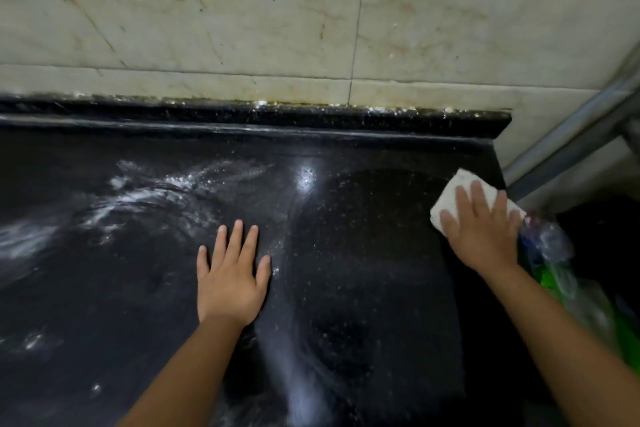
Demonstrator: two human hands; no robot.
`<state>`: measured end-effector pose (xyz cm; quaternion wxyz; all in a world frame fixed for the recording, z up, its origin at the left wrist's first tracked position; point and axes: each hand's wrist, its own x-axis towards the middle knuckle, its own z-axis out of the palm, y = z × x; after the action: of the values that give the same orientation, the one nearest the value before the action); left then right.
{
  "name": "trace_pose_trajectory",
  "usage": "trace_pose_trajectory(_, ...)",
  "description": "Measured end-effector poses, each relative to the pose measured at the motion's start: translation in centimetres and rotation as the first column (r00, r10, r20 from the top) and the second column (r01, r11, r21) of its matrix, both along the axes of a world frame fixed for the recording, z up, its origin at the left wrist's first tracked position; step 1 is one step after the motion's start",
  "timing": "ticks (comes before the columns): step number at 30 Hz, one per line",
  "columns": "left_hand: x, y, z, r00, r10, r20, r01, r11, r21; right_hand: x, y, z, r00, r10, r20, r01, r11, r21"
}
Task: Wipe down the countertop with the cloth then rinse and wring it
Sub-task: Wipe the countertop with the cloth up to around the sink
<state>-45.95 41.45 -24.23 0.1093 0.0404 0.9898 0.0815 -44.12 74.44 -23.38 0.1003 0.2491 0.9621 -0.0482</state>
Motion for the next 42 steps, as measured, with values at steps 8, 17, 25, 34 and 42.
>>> trace_pose_trajectory(8, 0.0, 0.0, 0.0, 1.0, 0.009, 0.002, -0.009, 1.0, -0.004, -5.2, -14.5, -1.3, 0.823, 0.565, -0.055, -0.568, 0.818, -0.09)
trace_pose_trajectory(17, 0.1, -0.1, 0.0, 1.0, 0.01, -0.019, -0.009, 1.0, 0.03, 5.9, -0.1, -1.4, 0.858, 0.512, -0.038, -0.509, 0.858, 0.061)
trace_pose_trajectory(25, 0.0, 0.1, 0.1, 0.998, 0.033, -0.047, -0.03, 0.998, 0.06, -9.6, -6.2, -0.1, 0.993, 0.119, -0.011, -0.119, 0.99, -0.074)
trace_pose_trajectory(34, 0.0, 0.1, 0.4, 0.999, 0.037, -0.025, -0.036, 0.998, 0.06, -4.4, -6.3, -1.0, 0.741, 0.669, -0.057, -0.67, 0.743, 0.015)
trace_pose_trajectory(42, 0.2, 0.3, 0.7, 0.999, 0.036, -0.024, -0.035, 0.997, 0.065, -5.5, 5.8, -0.7, 0.997, 0.068, -0.029, -0.07, 0.996, -0.06)
